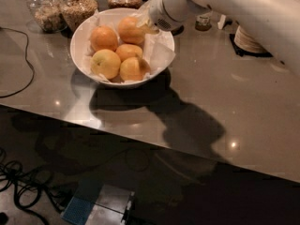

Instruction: Pick orange from white bowl

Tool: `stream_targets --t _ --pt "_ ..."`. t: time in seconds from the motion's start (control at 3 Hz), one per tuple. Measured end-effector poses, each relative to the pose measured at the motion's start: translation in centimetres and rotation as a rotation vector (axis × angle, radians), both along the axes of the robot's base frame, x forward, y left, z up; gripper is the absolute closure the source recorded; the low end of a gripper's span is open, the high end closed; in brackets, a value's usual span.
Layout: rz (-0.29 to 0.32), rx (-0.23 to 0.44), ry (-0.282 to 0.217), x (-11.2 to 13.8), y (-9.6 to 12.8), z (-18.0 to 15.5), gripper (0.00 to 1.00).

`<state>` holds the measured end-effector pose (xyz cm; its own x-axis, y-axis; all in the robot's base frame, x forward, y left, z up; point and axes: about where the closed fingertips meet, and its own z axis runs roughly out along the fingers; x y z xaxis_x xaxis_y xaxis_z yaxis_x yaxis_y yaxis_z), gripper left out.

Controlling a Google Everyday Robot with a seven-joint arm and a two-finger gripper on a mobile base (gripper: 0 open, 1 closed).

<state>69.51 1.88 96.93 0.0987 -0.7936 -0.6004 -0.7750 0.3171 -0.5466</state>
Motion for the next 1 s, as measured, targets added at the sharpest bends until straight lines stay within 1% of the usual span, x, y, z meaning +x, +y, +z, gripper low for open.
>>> stream_targets --t 0.33,0.67,1.0 --pt "-0.007 0.010 -0.020 0.23 -0.12 0.14 1.00" --pt "-0.007 0.010 -0.020 0.24 -0.11 0.13 0.81" --pt "-0.007 0.017 -0.016 0.81 0.31 -0.34 0.58"
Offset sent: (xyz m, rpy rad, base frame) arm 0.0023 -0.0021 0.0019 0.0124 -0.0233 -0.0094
